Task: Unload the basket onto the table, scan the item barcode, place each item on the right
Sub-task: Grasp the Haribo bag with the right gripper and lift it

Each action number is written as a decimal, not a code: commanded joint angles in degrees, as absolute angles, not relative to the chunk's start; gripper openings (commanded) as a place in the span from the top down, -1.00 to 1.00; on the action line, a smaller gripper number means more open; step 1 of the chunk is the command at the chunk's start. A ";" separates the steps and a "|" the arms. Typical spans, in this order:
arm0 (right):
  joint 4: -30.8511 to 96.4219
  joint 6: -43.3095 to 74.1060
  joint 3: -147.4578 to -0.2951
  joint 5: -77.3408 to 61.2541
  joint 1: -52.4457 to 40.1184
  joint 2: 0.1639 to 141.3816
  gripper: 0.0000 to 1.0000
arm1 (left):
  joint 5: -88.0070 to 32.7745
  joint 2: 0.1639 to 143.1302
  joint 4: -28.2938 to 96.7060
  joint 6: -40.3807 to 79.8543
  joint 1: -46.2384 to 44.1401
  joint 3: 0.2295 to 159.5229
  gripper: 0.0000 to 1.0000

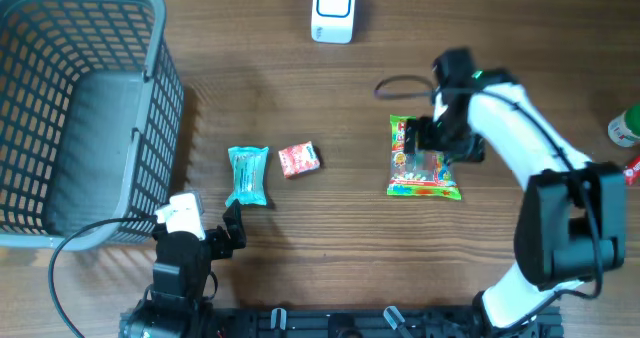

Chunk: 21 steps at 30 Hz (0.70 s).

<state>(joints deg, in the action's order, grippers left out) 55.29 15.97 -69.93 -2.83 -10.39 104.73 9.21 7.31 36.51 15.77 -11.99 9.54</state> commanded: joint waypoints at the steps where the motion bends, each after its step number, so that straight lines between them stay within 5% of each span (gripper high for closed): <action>1: 49.63 17.06 -64.38 -3.49 -12.73 105.45 -0.99 | 9.93 7.11 36.47 15.42 -11.88 9.21 -1.00; 4: 46.61 17.76 -62.83 1.04 -14.24 108.99 -0.99 | 9.93 7.11 36.49 15.44 -11.88 9.21 -1.00; 5: 46.28 18.92 -62.83 2.20 -14.26 110.56 -0.70 | 9.93 7.14 36.49 15.44 -11.88 9.21 -1.00; 8: 46.81 21.32 -63.02 -1.74 -14.24 112.92 0.70 | 9.96 7.14 36.49 15.42 -11.88 9.21 -1.00; 9: 48.60 21.37 -63.88 -6.66 -14.24 112.62 0.91 | 9.93 7.11 36.49 15.44 -11.88 9.21 -1.00; 17: 84.07 15.40 -81.60 -63.81 -14.20 112.07 0.91 | 9.93 7.11 36.47 15.42 -11.88 9.21 -1.00; 21: 92.36 7.05 -81.58 -75.59 -14.20 112.07 0.91 | 9.96 7.14 36.47 15.44 -11.88 9.21 -1.00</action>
<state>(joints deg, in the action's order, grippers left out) 89.56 15.64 -80.77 -58.81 -14.17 112.42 9.23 7.31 36.51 15.77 -11.99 9.54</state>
